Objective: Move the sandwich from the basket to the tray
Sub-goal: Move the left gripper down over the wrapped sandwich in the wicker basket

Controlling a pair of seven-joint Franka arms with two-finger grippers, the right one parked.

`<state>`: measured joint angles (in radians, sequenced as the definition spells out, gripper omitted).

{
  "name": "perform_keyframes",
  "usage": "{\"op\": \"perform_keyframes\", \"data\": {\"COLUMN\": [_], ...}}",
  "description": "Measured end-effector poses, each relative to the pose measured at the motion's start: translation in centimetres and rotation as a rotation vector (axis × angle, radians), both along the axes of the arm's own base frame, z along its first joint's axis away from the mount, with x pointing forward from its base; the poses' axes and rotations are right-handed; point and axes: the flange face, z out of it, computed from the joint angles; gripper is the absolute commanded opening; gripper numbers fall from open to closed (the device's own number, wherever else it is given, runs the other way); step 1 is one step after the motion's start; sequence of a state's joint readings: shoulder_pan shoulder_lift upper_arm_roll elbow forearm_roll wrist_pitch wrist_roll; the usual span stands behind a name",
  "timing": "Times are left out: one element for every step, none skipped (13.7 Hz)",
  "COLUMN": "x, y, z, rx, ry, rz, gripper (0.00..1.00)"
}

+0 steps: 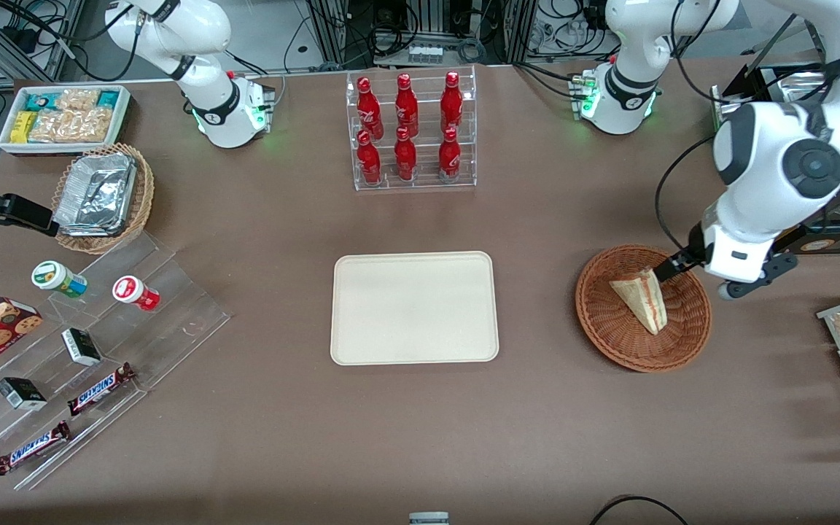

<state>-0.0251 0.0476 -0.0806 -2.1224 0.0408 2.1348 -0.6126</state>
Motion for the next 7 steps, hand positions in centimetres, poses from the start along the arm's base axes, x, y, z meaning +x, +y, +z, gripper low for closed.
{"op": "perform_keyframes", "data": {"x": [0.0,-0.1,-0.2,-0.4,-0.5,-0.6,-0.5], "y": [-0.1,-0.1,-0.1,-0.1,-0.1,-0.1,-0.1], "z": [-1.0,-2.2,-3.4,-4.7,-5.9,-7.0,-8.0], "rx": [-0.001,-0.003,-0.004,-0.005,-0.006,-0.007,-0.007], "ry": [-0.001,0.002,0.006,0.014,0.023,0.031,0.038], "rz": [0.007,0.011,0.012,0.013,0.014,0.015,0.018], "gripper": [1.00,1.00,1.00,1.00,1.00,1.00,1.00]}}
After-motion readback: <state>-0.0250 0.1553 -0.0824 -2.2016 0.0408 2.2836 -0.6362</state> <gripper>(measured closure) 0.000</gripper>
